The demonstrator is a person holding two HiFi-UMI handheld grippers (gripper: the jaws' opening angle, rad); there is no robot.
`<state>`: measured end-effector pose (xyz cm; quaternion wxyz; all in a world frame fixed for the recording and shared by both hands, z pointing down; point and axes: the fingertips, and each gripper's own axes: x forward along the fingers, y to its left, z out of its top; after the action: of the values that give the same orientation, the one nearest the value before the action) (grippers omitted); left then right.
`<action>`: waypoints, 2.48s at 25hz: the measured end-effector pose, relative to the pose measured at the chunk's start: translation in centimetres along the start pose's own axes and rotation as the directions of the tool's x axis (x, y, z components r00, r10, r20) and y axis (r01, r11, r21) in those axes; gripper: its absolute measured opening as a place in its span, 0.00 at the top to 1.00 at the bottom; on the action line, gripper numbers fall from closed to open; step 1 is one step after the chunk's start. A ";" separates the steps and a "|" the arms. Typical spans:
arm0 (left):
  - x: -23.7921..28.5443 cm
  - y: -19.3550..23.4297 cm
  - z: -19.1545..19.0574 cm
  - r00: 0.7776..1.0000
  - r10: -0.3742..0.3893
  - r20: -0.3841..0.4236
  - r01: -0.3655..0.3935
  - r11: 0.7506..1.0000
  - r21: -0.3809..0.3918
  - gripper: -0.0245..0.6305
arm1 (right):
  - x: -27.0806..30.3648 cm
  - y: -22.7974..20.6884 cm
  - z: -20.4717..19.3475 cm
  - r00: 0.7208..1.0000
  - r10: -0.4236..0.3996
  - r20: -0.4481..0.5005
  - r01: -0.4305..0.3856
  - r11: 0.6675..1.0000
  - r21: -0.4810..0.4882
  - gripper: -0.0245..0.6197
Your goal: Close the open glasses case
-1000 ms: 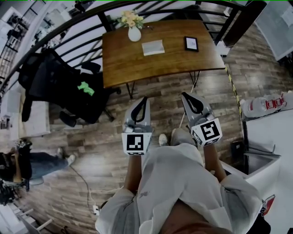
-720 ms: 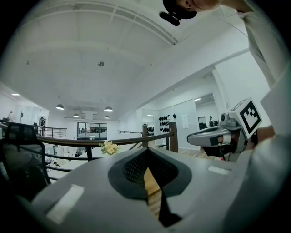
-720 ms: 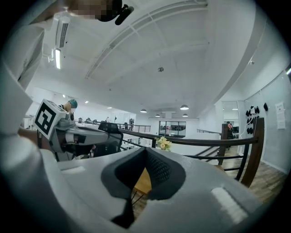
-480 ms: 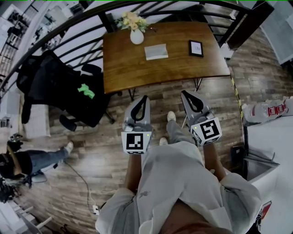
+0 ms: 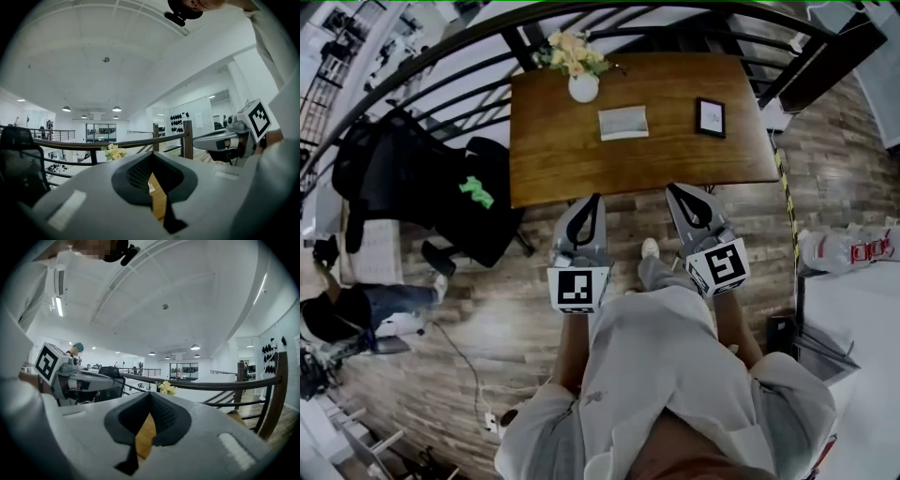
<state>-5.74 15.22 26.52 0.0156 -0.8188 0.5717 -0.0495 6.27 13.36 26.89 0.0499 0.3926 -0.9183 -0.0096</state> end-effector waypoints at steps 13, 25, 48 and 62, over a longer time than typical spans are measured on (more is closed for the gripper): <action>9.1 0.8 0.4 0.996 0.080 -0.048 -0.079 0.997 0.014 0.93 | 6.2 -7.9 -0.4 0.994 0.110 0.002 -0.110 0.994 0.024 0.96; 13.1 2.3 0.1 0.994 0.094 -0.052 -0.094 0.996 0.012 0.93 | 10.1 -11.0 -0.6 0.991 0.135 0.006 -0.135 0.990 0.028 0.96; 23.8 11.0 -4.7 0.992 -0.103 -0.079 0.101 0.994 -0.030 0.93 | 22.0 -14.7 -2.8 0.996 -0.005 -0.089 0.007 1.000 0.027 0.96; 26.7 12.9 -10.8 0.957 -0.236 -0.166 0.221 0.969 -0.108 0.93 | 25.8 -15.4 -7.3 0.970 -0.086 -0.227 0.097 0.995 0.037 0.96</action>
<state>-9.73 -13.93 37.86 -0.0772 -0.8716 0.4740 -0.0983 0.39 -15.75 35.49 0.1436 0.4344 -0.8875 0.0547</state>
